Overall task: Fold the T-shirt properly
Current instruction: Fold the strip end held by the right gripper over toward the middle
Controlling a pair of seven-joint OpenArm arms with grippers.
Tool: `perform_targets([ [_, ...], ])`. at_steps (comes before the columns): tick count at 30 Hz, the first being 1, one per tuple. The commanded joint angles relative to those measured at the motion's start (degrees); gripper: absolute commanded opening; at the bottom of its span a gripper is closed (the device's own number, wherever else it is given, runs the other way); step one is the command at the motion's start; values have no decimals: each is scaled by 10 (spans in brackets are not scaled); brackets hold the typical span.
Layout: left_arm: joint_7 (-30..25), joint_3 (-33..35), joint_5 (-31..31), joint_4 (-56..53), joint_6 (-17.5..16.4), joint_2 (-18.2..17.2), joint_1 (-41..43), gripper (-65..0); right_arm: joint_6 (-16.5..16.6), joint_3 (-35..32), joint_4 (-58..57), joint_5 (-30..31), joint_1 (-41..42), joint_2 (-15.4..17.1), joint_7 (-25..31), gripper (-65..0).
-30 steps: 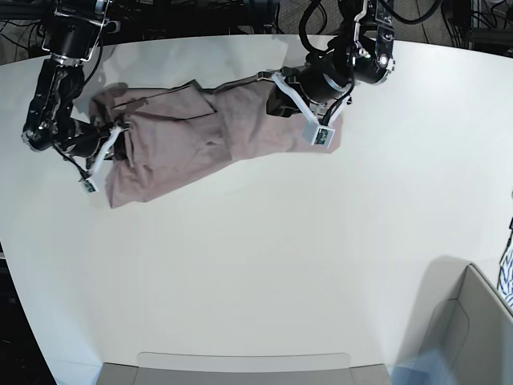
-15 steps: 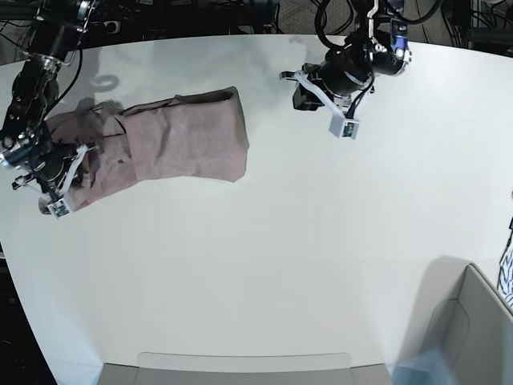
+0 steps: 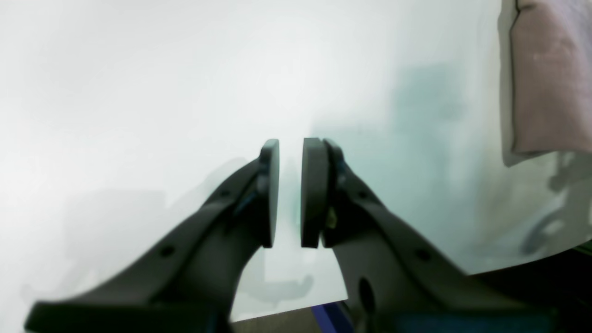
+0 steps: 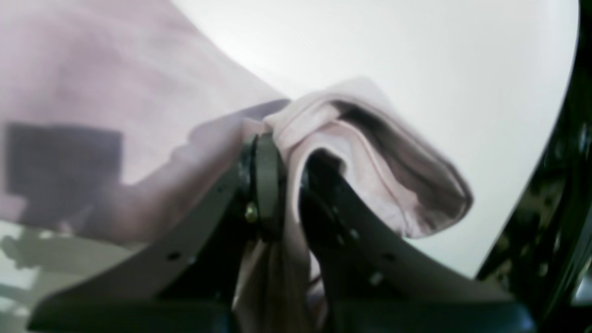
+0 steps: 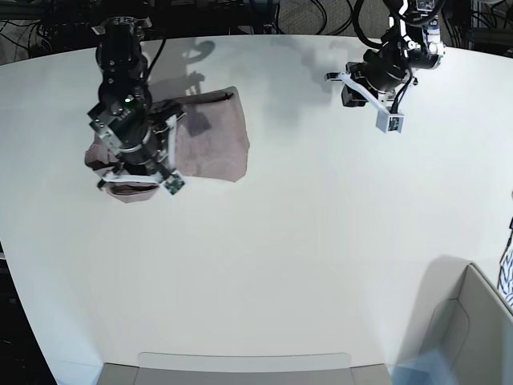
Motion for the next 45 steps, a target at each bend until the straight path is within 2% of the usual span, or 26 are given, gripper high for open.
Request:
perform_targets([
  [1,-7,2,-5,9,-3,-3,0,-567,-2,-17,9,-17,8,-12,8,-650],
  [3,-8,4,-5,9,-3,-3,0,-567,-2,-49,9,-47,5,-29,10,-650],
  [7,-8,4,-5,9,-3,-3,0,-567,-3,-96,-9,-90,-6,-43,34,-650],
  [14,-9,1,-5,8,-3,-3,0,-567,-3,-174,-79,-139,-12,-42,41,-650],
  [15,-9,1,-5,8,-3,-3,0,-567,-3,-182,-77,-139,-21,-42,43,-633],
  [19,-10,1,-5,8,-3,-3,-1,-567,-2,-206,-44,-121,-43,-42,46,-456],
  [21,-11,1,-5,8,-3,-3,-1,-567,-2,-221,-24,-105,-47,-42,53,-405],
  [23,-11,1,-5,8,-3,-3,-2,-567,-2,-228,-14,-101,-50,-42,63,-393],
  [31,-11,4,-5,7,-3,-3,-1,-567,-2,-219,30,-101,-49,-41,89,-394],
  [34,-11,4,-5,7,-3,-3,-1,-567,-2,-161,38,-102,-43,-36,89,-395],
  [36,-11,4,-5,7,-3,-3,-1,-567,0,-132,38,-100,-35,-21,89,-411],
  [41,-11,5,-5,7,-3,-3,-1,-567,1,-116,37,-100,-44,16,86,-553],
  [45,-11,5,-5,7,-3,-2,-2,-567,3,-121,34,-98,-76,17,86,-633],
])
